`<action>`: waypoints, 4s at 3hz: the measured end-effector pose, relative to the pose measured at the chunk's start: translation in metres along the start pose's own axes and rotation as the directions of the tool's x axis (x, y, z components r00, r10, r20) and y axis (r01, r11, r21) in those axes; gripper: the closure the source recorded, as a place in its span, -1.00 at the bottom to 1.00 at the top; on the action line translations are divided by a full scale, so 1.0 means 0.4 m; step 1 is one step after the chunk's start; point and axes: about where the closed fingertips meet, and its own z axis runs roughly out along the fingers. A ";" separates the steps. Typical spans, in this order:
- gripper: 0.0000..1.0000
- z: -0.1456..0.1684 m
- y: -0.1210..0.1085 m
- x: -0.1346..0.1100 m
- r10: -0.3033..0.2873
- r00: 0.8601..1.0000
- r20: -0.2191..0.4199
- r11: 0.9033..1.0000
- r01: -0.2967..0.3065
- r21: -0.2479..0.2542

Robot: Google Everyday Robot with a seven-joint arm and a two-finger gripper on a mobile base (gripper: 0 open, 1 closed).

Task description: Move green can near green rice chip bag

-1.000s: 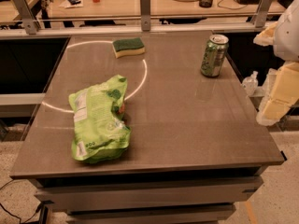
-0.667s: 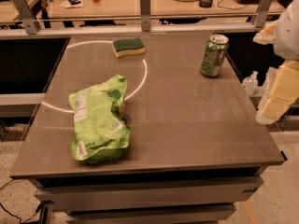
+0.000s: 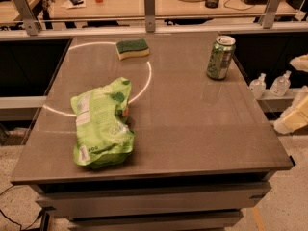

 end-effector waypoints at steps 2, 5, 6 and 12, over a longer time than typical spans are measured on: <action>-1.00 0.046 -0.053 0.121 0.197 0.925 0.324 0.962 -0.246 0.118; -1.00 0.083 -0.293 0.187 0.214 0.773 0.596 0.852 -0.447 0.274; -1.00 0.101 -0.356 0.172 0.180 0.739 0.649 0.866 -0.432 0.253; -1.00 0.193 -0.550 -0.049 0.167 0.683 0.711 0.959 -0.279 0.043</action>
Offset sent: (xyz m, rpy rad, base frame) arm 0.0521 -0.1025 -0.0321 0.3893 -0.5312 -0.4606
